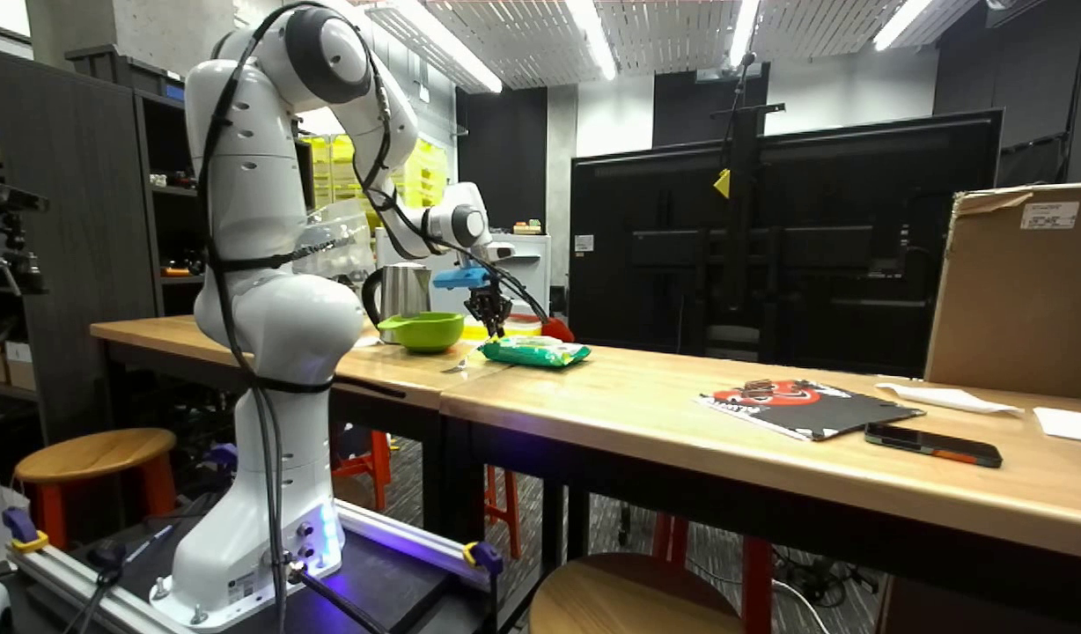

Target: Put the silver fork inside the green bowl

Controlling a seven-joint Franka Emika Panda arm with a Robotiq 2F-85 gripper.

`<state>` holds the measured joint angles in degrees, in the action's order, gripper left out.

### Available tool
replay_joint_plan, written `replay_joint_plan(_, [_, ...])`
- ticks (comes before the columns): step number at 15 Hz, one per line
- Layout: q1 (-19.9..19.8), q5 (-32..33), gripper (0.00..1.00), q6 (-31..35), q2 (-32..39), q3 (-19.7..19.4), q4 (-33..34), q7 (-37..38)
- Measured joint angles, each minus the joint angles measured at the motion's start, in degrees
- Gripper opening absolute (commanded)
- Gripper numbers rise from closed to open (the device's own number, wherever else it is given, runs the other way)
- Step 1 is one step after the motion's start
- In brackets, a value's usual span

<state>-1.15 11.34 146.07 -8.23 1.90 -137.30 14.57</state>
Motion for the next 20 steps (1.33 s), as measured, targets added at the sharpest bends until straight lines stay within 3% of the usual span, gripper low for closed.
replay_joint_plan(9, [0.09,7.4,0.05,-14.03,-3.21,5.22,5.25,11.04])
replay_joint_plan(20, [0.83,13.04,0.05,-23.03,-5.92,9.81,8.94,20.93])
